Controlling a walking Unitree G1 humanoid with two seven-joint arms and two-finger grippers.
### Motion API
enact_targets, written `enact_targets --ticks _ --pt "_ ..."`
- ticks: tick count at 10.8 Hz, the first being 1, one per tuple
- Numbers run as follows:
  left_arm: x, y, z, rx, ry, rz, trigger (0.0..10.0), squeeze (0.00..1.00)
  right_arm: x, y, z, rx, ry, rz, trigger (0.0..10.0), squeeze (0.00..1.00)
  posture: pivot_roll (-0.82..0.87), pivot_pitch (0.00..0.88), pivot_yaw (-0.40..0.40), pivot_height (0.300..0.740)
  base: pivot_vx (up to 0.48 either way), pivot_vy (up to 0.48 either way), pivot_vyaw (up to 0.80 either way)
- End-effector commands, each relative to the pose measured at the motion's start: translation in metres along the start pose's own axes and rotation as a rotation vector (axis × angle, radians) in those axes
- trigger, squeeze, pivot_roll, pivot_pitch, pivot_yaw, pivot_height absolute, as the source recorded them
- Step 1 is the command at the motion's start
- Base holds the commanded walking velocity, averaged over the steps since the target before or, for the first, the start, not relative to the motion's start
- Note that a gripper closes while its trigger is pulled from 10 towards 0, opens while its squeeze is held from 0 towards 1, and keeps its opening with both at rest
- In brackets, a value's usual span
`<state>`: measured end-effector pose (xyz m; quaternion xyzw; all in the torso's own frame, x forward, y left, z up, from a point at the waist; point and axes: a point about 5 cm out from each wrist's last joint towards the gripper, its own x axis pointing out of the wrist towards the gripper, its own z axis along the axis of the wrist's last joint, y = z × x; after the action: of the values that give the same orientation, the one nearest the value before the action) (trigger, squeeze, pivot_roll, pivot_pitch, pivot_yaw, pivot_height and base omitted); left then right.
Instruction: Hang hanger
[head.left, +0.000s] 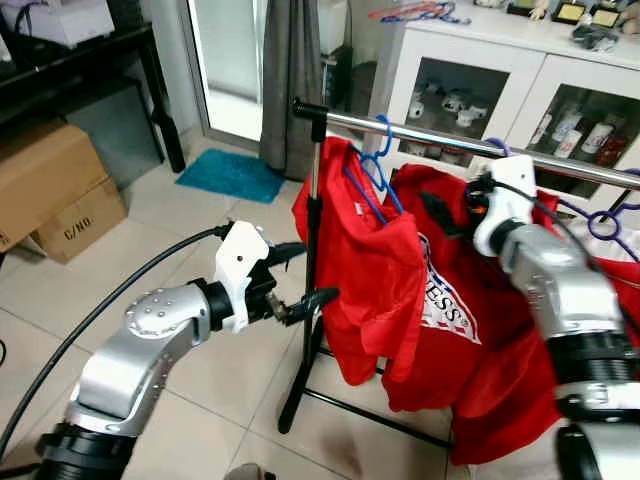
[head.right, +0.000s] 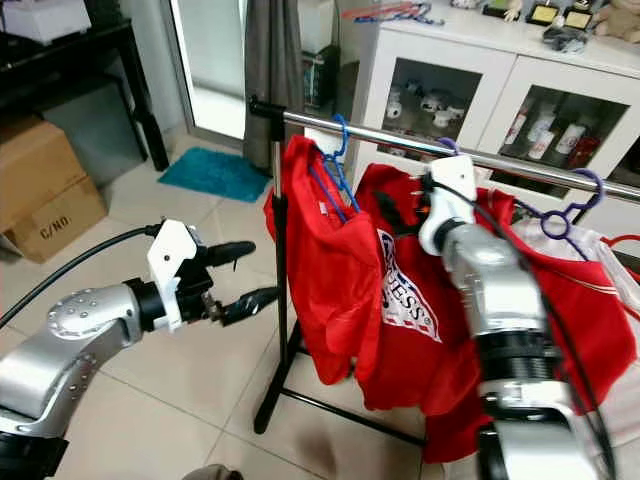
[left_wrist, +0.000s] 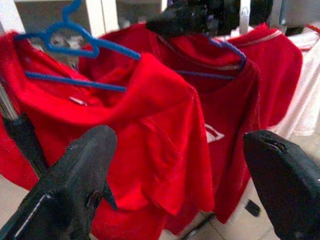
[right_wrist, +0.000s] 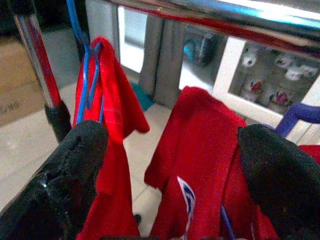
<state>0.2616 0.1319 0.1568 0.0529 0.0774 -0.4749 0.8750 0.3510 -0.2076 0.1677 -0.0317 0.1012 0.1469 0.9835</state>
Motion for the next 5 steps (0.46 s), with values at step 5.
enact_targets --ticks 5 --pt "0.006 -0.005 0.008 -0.009 -0.005 -0.096 10.0 0.0 -0.029 -0.044 0.01 -0.02 0.048 -0.036 10.0 0.0 0.0 0.0 -0.01 0.74 0.0 0.0 0.0"
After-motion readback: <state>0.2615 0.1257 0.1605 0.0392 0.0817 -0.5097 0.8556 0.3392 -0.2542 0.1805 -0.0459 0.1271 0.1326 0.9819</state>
